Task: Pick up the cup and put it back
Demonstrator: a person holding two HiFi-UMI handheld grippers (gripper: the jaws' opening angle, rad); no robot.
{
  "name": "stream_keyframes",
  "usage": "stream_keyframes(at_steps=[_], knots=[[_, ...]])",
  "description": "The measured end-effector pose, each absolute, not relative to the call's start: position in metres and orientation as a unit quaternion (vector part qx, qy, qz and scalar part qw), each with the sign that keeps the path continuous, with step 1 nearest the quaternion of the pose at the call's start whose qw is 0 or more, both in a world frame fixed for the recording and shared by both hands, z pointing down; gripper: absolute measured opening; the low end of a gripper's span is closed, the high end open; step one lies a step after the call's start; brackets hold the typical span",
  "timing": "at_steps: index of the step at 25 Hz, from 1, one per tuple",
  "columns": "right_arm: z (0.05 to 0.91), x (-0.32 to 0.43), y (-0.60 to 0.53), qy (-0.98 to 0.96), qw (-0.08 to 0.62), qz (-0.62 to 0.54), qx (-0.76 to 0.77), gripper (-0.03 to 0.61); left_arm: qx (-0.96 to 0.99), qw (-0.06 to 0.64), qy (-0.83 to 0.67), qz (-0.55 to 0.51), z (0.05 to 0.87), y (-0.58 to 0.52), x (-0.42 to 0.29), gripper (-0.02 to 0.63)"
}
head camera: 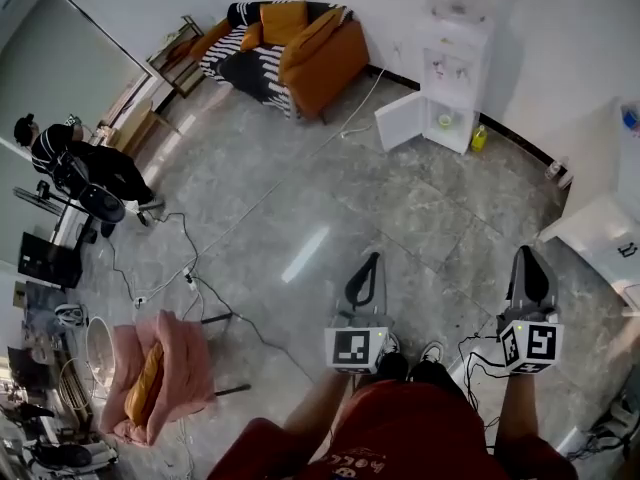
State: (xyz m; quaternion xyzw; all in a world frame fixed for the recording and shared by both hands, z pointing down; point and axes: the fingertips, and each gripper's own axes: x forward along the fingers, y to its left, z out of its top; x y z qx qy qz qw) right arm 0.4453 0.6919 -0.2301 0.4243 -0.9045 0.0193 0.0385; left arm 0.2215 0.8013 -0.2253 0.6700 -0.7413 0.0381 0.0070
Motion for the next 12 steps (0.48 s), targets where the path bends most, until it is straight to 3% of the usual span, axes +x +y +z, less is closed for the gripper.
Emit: stream_keyframes(at_steps=[12], knots=[[-0.247,0.384,0.719,-0.901,0.026,0.015,0.434,0.0,0.67,0.01,-0.742,0.023,-0.243,0.816,0.16,-0.002]])
